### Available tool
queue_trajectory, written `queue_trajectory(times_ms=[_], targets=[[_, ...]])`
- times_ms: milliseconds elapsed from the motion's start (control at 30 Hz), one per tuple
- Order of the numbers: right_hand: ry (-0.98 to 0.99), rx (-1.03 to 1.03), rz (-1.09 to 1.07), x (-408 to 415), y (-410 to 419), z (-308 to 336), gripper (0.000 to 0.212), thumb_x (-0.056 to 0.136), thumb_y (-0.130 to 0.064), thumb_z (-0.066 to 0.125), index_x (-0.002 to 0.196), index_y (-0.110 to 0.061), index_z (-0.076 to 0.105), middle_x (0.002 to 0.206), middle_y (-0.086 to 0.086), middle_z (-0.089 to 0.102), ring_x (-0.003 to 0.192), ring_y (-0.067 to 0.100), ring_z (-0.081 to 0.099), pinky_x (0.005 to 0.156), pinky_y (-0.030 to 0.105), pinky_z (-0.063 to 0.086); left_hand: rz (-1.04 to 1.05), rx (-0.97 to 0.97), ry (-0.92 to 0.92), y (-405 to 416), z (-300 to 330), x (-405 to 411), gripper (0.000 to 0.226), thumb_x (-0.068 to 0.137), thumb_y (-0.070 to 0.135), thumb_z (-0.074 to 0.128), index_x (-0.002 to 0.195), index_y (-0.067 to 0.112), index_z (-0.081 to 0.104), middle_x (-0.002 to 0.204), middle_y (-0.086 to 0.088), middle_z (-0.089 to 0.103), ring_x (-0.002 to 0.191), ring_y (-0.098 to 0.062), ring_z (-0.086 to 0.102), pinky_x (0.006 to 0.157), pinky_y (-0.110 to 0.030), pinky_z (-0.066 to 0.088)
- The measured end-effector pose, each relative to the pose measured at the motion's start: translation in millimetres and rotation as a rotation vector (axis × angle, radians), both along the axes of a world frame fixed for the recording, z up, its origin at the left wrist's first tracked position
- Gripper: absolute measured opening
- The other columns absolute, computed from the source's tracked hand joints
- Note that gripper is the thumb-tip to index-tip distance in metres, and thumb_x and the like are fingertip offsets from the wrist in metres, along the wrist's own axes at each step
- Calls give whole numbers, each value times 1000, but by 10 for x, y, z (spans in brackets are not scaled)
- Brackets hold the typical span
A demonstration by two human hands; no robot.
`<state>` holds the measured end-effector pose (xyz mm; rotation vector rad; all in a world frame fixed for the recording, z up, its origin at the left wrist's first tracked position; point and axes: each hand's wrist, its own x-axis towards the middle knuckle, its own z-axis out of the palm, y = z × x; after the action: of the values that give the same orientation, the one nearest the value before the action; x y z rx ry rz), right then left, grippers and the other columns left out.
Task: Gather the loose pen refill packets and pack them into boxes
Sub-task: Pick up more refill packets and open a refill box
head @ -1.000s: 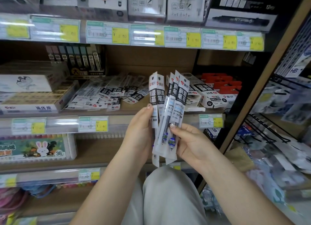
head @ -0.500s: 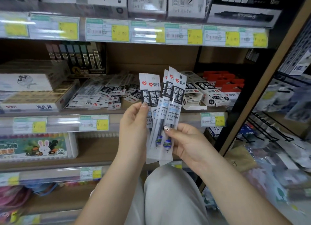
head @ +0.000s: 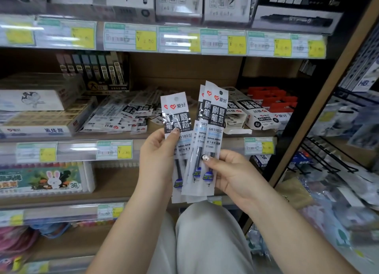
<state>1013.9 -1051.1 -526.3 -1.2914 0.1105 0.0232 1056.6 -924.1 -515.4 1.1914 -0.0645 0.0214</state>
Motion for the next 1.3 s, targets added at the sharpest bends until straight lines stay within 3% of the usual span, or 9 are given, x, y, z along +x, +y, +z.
queue_trajectory(times_ms=[167,367,500,667,767,1133,1300], targets=[[10,-115,24,-8,-60,13,14,88,-2,56,96,-7,67,91,13,71,77,20,68,70,36,58,24,85,-47,48,15,-1,14,94,16,54,88,14,67,84,-5,75,79,-21,71,75,-43,57],[39,-223,29,-27,-67,-19,14,88,-2,58,97,-6,68,96,15,72,85,26,69,67,37,59,75,127,-51,17,16,-7,22,96,19,51,79,17,66,82,-7,74,83,-29,69,82,-55,53],[44,-209,22,-27,-46,-25,16,88,-2,58,95,-9,69,93,11,73,80,21,71,62,31,57,-5,131,-39,-18,12,-49,17,95,21,52,89,13,66,88,-10,74,86,-31,70,84,-54,53],[47,-195,13,-21,-36,-9,17,88,-3,58,101,-8,68,96,13,73,87,27,70,71,40,58,-66,105,-52,-14,-5,-54,15,89,11,60,103,6,64,97,-13,73,91,-33,69,85,-56,52],[37,-144,2,-23,-25,-3,17,88,-2,56,99,-8,68,97,15,72,85,27,69,75,43,58,-46,54,-49,-17,1,-44,12,88,7,61,99,8,65,97,-13,73,91,-33,69,84,-56,53],[18,-104,-46,20,18,-39,18,89,0,55,99,-8,68,89,10,73,73,19,69,65,33,59,4,47,-73,-91,-33,-39,12,87,7,62,99,8,65,97,-10,73,91,-28,70,83,-49,55],[7,-167,-118,72,25,-47,19,87,1,57,86,-13,69,89,13,73,83,27,69,81,47,56,-51,138,-85,-166,-34,13,12,87,15,64,99,11,66,96,-7,73,91,-26,70,84,-51,54]])
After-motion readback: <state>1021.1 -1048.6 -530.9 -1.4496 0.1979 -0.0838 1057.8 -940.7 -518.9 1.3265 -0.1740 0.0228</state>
